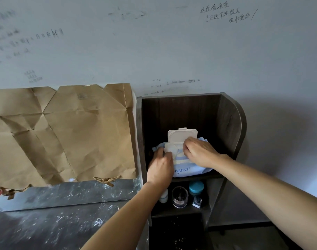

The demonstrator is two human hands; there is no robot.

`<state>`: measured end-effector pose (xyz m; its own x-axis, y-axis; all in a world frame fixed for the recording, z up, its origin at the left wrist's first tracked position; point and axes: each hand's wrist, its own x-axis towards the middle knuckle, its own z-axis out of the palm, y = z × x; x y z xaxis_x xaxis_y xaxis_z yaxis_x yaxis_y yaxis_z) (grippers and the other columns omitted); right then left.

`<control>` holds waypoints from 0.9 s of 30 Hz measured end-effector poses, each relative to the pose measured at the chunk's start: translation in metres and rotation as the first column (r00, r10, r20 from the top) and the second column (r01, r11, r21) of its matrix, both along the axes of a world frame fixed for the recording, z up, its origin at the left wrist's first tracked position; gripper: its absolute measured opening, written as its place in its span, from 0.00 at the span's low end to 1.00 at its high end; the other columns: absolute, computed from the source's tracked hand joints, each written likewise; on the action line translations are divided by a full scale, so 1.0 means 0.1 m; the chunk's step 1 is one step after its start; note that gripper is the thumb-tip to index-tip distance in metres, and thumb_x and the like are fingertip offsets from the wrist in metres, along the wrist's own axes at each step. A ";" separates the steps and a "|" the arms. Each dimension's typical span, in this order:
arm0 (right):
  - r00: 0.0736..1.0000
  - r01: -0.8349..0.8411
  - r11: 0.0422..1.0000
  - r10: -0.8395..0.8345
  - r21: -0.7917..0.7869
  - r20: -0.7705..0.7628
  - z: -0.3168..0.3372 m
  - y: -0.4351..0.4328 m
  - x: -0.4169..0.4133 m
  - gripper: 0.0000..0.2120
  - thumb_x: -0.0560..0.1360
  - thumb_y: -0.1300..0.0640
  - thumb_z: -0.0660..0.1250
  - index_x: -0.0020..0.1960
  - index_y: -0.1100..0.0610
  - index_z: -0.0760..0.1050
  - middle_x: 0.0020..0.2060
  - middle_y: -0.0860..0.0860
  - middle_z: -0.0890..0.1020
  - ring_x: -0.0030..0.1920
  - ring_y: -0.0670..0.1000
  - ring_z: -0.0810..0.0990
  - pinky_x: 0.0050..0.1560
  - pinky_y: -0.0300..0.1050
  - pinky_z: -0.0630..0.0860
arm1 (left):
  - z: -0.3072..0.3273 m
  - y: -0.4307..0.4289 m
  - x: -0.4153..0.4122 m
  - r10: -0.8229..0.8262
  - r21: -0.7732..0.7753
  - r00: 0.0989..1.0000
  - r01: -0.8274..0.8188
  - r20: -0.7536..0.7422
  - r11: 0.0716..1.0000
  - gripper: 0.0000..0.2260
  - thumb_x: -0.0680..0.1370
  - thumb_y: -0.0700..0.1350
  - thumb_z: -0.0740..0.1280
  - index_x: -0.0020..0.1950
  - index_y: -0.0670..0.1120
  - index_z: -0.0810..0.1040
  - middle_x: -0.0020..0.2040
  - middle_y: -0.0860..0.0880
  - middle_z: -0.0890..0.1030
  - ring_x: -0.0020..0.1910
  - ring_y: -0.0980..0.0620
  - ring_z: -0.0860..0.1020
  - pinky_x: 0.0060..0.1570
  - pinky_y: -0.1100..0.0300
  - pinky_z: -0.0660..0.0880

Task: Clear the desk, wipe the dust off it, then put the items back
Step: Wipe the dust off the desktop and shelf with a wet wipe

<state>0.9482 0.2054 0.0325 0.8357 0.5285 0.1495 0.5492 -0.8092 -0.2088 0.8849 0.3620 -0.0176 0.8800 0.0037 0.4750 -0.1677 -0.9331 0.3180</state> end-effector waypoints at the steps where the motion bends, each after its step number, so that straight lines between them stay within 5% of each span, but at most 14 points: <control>1: 0.999 0.031 0.999 -0.030 0.034 -0.039 0.00 0.00 0.01 0.10 0.79 0.55 0.55 0.43 0.58 0.70 0.42 0.53 0.75 0.40 0.54 0.75 0.40 0.53 0.72 | -0.01 0.01 0.00 -0.002 -0.024 1.000 0.002 0.006 1.000 0.02 0.70 0.36 0.67 0.38 0.41 0.77 0.43 0.40 0.78 0.34 0.42 0.78 0.26 0.57 0.72; 5: 0.976 0.160 0.891 -0.077 0.426 -0.205 0.15 -0.02 0.06 0.09 0.78 0.58 0.57 0.42 0.58 0.73 0.40 0.54 0.79 0.42 0.53 0.78 0.42 0.51 0.74 | 0.04 0.00 -0.02 -0.003 -0.156 1.000 0.001 -0.013 0.988 0.10 0.77 0.37 0.61 0.57 0.38 0.75 0.57 0.39 0.75 0.50 0.38 0.76 0.43 0.50 0.72; 10: 0.950 0.310 0.480 -0.119 0.821 -0.289 0.49 -0.07 -0.02 0.11 0.78 0.60 0.56 0.46 0.58 0.77 0.44 0.53 0.82 0.45 0.51 0.80 0.44 0.44 0.76 | 0.12 0.01 -0.07 -0.010 -0.412 0.998 -0.015 -0.057 0.911 0.25 0.79 0.42 0.61 0.75 0.45 0.58 0.68 0.44 0.71 0.64 0.44 0.72 0.58 0.55 0.70; 12: 0.945 0.327 0.259 -0.105 0.909 -0.310 0.62 -0.07 -0.10 0.11 0.78 0.61 0.54 0.45 0.58 0.74 0.43 0.55 0.83 0.44 0.53 0.83 0.41 0.45 0.79 | 0.14 0.02 -0.05 -0.007 -0.435 0.996 -0.032 -0.088 0.900 0.25 0.79 0.44 0.61 0.75 0.45 0.59 0.67 0.45 0.72 0.65 0.44 0.72 0.60 0.56 0.70; 14: 0.949 0.304 0.137 -0.135 0.943 -0.286 0.72 -0.07 -0.18 0.09 0.77 0.62 0.53 0.43 0.58 0.71 0.38 0.55 0.84 0.39 0.53 0.83 0.36 0.44 0.79 | 0.15 0.02 -0.02 -0.043 -0.374 0.999 0.029 -0.029 0.927 0.16 0.79 0.44 0.62 0.66 0.44 0.72 0.62 0.45 0.76 0.60 0.44 0.74 0.57 0.58 0.69; 17: 0.948 0.216 0.078 -0.258 0.973 -0.189 0.83 -0.08 -0.25 0.08 0.76 0.62 0.53 0.41 0.58 0.69 0.29 0.53 0.79 0.29 0.50 0.78 0.33 0.44 0.75 | 0.14 0.02 0.03 -0.081 -0.179 0.997 0.079 -0.001 0.981 0.10 0.79 0.46 0.62 0.52 0.43 0.80 0.53 0.45 0.77 0.54 0.45 0.74 0.51 0.57 0.69; 23: 0.937 0.023 0.027 -0.350 0.999 -0.012 0.90 -0.12 -0.26 0.09 0.79 0.58 0.52 0.40 0.54 0.64 0.29 0.53 0.71 0.25 0.50 0.66 0.26 0.42 0.64 | 0.18 0.08 0.07 -0.176 0.153 0.964 0.208 -0.199 0.966 0.21 0.76 0.38 0.60 0.68 0.53 0.70 0.62 0.45 0.69 0.63 0.43 0.65 0.56 0.51 0.70; 27: 0.905 -0.076 0.008 -0.420 0.997 0.073 1.06 -0.13 -0.28 0.08 0.78 0.58 0.52 0.40 0.52 0.63 0.29 0.52 0.70 0.26 0.51 0.66 0.26 0.42 0.63 | 0.21 0.10 0.10 -0.197 0.182 0.942 0.251 -0.273 0.951 0.25 0.75 0.37 0.60 0.70 0.53 0.68 0.66 0.44 0.67 0.63 0.41 0.64 0.60 0.52 0.67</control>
